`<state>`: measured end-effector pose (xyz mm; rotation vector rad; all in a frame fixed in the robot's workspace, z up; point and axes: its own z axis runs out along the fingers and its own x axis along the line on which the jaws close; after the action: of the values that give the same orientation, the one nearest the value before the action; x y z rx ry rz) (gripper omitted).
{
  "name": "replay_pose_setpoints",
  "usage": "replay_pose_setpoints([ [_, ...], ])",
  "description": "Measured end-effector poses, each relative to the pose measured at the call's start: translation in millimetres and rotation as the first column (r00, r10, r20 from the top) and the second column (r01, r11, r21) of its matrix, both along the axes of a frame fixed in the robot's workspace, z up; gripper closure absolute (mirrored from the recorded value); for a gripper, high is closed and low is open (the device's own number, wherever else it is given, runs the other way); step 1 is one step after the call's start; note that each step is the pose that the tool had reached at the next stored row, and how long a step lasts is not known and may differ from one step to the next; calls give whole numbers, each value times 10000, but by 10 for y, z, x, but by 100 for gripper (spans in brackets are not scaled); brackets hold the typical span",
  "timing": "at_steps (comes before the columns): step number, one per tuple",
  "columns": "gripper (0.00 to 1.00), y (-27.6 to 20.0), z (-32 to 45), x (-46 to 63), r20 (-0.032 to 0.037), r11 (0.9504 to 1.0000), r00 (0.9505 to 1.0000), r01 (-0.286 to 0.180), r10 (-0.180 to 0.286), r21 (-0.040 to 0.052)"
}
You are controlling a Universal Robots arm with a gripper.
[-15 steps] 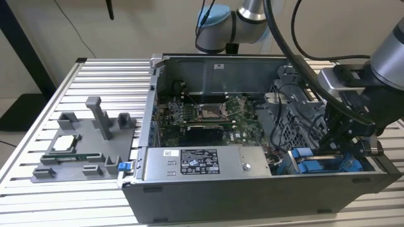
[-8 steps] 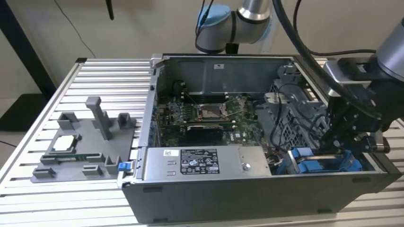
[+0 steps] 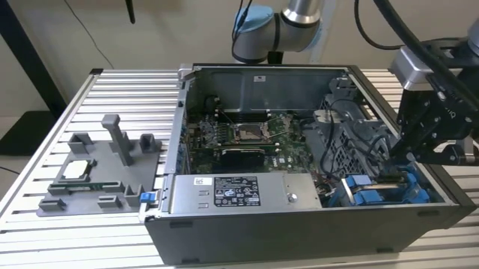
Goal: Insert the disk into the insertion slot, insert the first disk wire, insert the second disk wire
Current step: 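Insert the second disk wire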
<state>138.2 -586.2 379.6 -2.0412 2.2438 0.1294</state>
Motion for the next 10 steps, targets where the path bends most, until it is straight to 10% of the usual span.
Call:
replay_pose_setpoints([
  [10, 0, 0, 64, 0, 0, 10000, 10000, 0, 0, -8],
])
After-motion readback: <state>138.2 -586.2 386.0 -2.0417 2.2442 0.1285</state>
